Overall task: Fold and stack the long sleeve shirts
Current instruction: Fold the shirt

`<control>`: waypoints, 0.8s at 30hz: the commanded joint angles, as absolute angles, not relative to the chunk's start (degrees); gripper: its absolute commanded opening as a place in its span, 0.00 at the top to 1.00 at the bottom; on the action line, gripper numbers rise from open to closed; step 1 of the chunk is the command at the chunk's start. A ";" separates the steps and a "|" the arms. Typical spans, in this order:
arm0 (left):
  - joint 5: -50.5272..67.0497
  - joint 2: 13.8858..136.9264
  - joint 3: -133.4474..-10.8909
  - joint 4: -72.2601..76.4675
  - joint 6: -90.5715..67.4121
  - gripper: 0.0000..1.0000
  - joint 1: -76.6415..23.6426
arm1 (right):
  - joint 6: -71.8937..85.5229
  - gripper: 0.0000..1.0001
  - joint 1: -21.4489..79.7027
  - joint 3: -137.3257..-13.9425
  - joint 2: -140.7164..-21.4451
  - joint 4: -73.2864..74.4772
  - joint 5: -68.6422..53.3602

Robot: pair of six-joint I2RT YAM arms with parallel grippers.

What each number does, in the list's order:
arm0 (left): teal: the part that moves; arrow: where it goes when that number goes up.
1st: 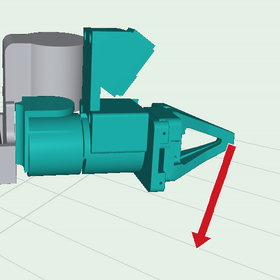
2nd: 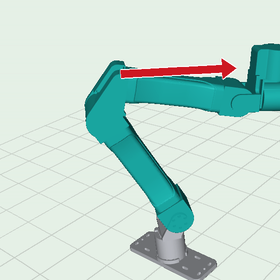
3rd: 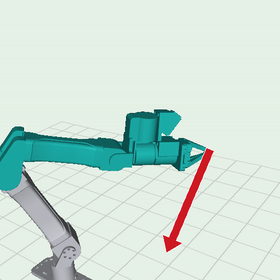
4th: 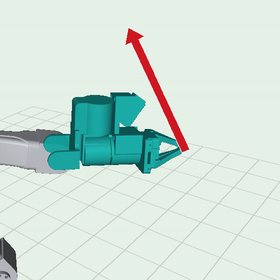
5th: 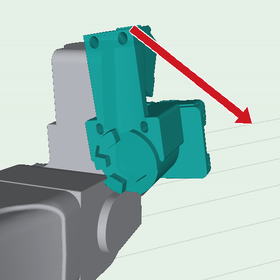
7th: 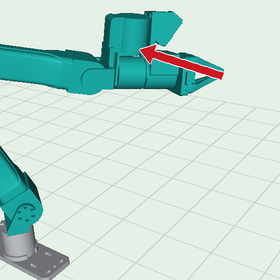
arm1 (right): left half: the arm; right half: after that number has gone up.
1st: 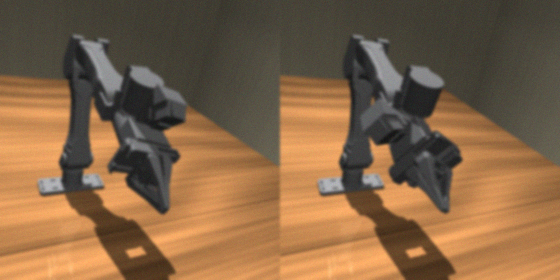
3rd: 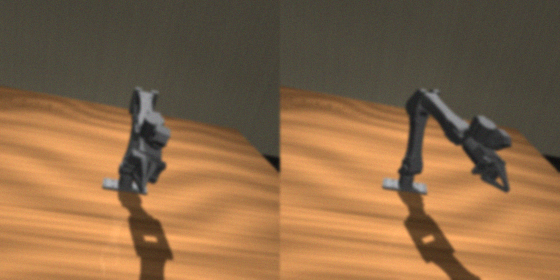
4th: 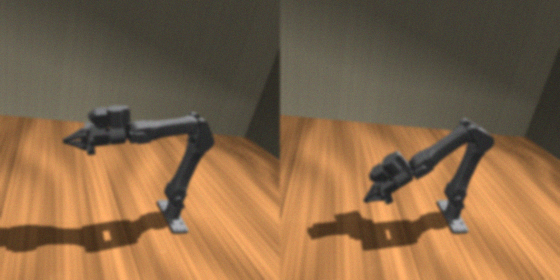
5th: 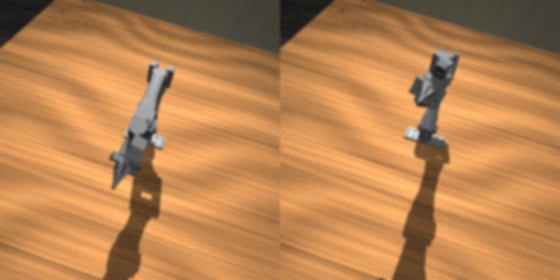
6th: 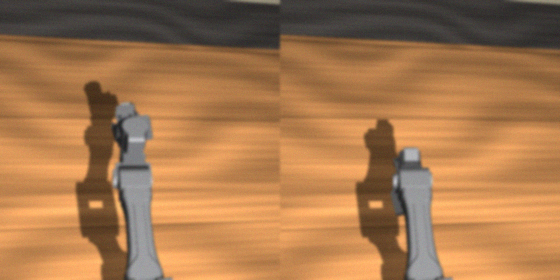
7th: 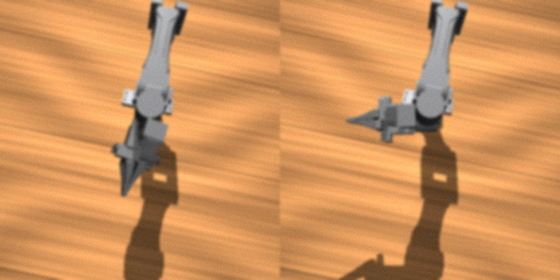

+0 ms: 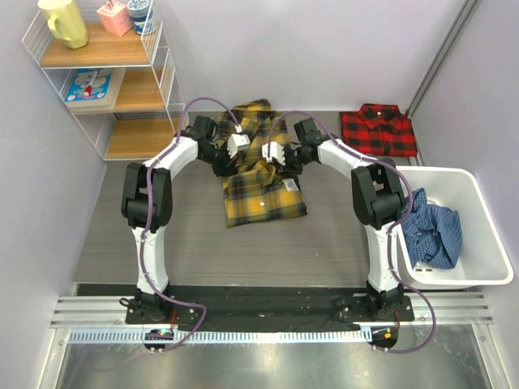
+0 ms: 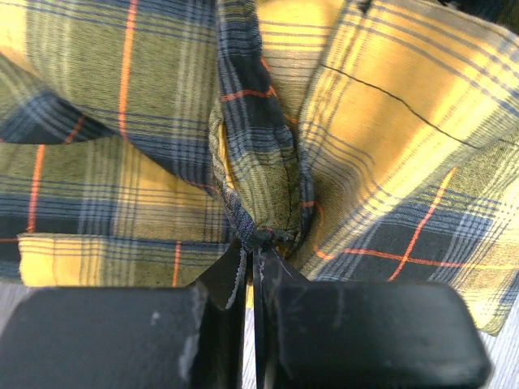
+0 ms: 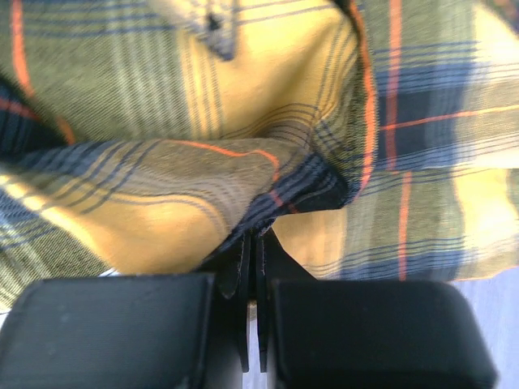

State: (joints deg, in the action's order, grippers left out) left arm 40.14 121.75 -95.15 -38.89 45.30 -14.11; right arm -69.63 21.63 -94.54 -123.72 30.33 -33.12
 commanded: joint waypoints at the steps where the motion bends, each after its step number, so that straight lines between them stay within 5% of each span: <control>1: 40.52 117.78 -96.77 -37.01 43.42 1.00 -13.53 | -66.54 0.98 21.80 -97.91 -120.50 25.75 -33.67; 5: 36.05 118.47 -98.08 -35.78 40.26 1.00 -13.27 | -65.83 0.93 21.62 -97.73 -120.32 25.23 -30.33; 9: 27.90 120.85 -101.68 -33.41 28.09 0.91 -12.22 | -57.97 0.62 21.27 -101.05 -120.93 25.31 -25.15; 12: 25.76 120.15 -103.36 -33.05 21.11 0.60 -10.03 | -50.65 0.37 19.52 -105.71 -121.03 26.71 -21.02; 14: 24.09 117.43 -102.23 -31.65 14.79 0.47 -8.71 | -43.88 0.31 18.29 -108.01 -120.94 29.60 -19.43; 19: 27.73 107.17 -95.90 -32.78 8.01 0.45 -8.26 | -30.62 0.31 14.34 -115.05 -120.15 41.29 -22.04; 24: 34.80 99.41 -84.23 -32.96 6.41 0.43 -12.73 | -30.76 0.63 13.97 -109.27 -116.02 50.97 -40.82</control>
